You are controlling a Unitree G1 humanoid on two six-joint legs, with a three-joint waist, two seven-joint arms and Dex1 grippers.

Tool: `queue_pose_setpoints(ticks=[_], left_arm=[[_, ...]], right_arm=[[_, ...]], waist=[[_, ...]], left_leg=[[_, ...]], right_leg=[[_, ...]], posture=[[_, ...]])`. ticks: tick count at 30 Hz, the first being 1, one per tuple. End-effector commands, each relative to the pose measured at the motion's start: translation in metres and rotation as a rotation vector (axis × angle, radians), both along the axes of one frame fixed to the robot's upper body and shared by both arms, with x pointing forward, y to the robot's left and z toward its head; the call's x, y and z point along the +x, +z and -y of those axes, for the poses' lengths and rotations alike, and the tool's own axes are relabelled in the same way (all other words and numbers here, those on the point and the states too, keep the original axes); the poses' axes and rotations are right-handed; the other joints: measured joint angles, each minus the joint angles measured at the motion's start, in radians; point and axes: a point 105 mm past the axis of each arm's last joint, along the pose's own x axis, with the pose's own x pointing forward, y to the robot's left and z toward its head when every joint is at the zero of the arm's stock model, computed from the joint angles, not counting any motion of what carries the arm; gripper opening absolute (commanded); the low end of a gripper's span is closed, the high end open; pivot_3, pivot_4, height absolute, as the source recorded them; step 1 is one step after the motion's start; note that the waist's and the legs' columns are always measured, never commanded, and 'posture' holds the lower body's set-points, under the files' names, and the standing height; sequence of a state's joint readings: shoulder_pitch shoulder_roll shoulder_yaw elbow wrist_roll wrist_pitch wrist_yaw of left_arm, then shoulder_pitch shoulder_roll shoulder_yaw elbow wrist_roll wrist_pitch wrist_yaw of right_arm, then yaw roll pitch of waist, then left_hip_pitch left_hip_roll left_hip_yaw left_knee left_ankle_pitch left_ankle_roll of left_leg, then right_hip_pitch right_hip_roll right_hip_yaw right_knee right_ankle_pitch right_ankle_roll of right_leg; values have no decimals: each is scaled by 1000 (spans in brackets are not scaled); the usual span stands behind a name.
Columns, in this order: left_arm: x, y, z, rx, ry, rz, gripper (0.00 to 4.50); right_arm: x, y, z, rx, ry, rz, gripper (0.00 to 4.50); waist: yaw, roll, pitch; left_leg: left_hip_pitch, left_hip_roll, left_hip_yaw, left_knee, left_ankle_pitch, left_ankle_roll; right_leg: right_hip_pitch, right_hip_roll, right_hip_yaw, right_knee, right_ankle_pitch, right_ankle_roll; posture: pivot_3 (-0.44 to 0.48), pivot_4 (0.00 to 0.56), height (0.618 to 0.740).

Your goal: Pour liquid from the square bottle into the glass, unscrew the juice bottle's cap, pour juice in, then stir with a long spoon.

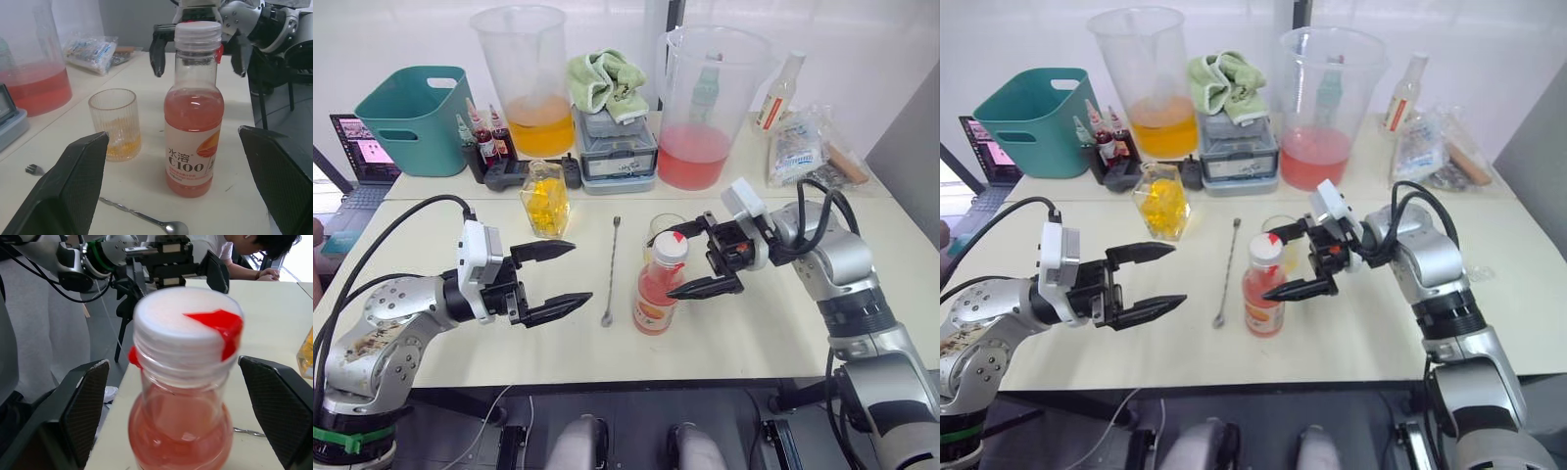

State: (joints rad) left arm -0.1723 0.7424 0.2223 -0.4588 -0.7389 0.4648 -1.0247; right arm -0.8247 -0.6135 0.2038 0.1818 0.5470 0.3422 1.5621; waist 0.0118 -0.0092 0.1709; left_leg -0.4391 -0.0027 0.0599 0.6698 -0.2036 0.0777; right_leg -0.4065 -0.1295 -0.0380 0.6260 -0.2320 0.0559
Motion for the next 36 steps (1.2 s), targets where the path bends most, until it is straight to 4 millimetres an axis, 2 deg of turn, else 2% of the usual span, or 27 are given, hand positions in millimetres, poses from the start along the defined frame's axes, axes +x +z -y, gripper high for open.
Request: queue_pose_setpoints(ticks=[1,4,7,13,15,20,24,28,36], left_arm=[[-8,8,-1,8,4,33,4500],[-9,8,-1,14,10,31,4500],[-10,7,-1,18,12,30,4500],[-7,5,0,20,0,23,4500],[-5,4,2,17,-16,19,4500],[-2,2,6,10,-50,16,4500],[3,0,11,0,-92,11,4500],[10,-5,19,-19,-152,-5,4500],[20,-9,32,-30,-249,-14,4500]], right_arm=[[1,5,-3,-11,60,61,4477],[3,2,-7,-22,77,76,4477],[0,-2,-8,-25,97,71,3762],[-7,0,-1,-1,101,44,1689],[-10,1,4,9,89,39,1335],[-17,11,10,57,5,42,1330],[-31,21,13,109,-160,4,1330],[-48,18,10,146,-409,-4,1330],[-52,25,7,214,-728,73,1330]], waist=[[-2,0,0],[-2,0,0],[-1,0,0],[-1,0,0],[0,0,0],[7,0,0],[10,0,0],[12,0,0],[11,0,0]], left_leg=[[0,0,0,0,0,0],[0,0,0,-1,0,-1],[0,0,0,-1,0,-1],[0,0,0,-1,0,-1],[0,0,0,-1,0,-1],[0,0,0,-1,0,-1],[0,0,0,-1,0,-1],[0,1,0,-3,0,-2],[-1,1,1,-4,1,-2]], right_leg=[[0,0,0,0,0,0],[-1,0,0,1,1,-1],[-1,0,0,1,1,-1],[-1,0,0,1,1,-1],[-1,0,0,1,1,-1],[-1,0,-1,1,1,-1],[-1,-1,-1,1,1,-1],[-3,-2,-1,0,1,-2],[-3,-2,0,-1,1,-3]], posture=[[0,150,736],[0,150,736],[0,150,736],[0,150,736],[0,150,736],[0,150,736],[0,150,736],[0,150,736],[0,150,736]])
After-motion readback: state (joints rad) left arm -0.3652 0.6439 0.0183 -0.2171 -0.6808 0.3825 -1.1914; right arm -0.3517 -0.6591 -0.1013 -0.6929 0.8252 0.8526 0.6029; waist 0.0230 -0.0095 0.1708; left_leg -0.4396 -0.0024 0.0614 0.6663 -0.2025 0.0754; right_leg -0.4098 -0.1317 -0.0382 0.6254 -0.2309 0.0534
